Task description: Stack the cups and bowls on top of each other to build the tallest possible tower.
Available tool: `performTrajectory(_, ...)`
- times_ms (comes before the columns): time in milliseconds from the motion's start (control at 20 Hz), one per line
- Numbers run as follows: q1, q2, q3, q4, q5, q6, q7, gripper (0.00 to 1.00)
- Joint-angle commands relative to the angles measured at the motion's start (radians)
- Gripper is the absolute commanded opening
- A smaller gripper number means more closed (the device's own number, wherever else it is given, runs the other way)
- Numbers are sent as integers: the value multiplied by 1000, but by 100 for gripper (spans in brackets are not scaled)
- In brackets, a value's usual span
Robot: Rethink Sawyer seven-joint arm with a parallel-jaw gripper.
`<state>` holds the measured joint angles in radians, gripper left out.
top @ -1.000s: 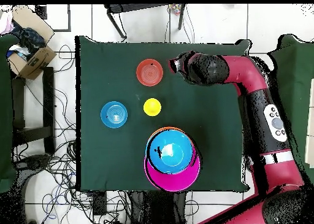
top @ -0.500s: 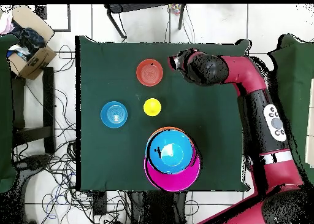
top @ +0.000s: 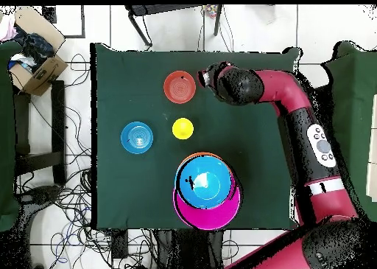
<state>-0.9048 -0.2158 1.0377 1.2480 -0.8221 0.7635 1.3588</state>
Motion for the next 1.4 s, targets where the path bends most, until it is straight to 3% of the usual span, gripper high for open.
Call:
performTrajectory(50, 105, 5, -179, -37, 2, 89, 63, 100)
performTrajectory(500, 165, -20, -258, -60, 77, 152, 40, 100)
performTrajectory(900, 221, -32, -345, -102, 64, 156, 49, 100)
performTrajectory(1400, 245, -70, -390, -105, 85, 174, 32, 100)
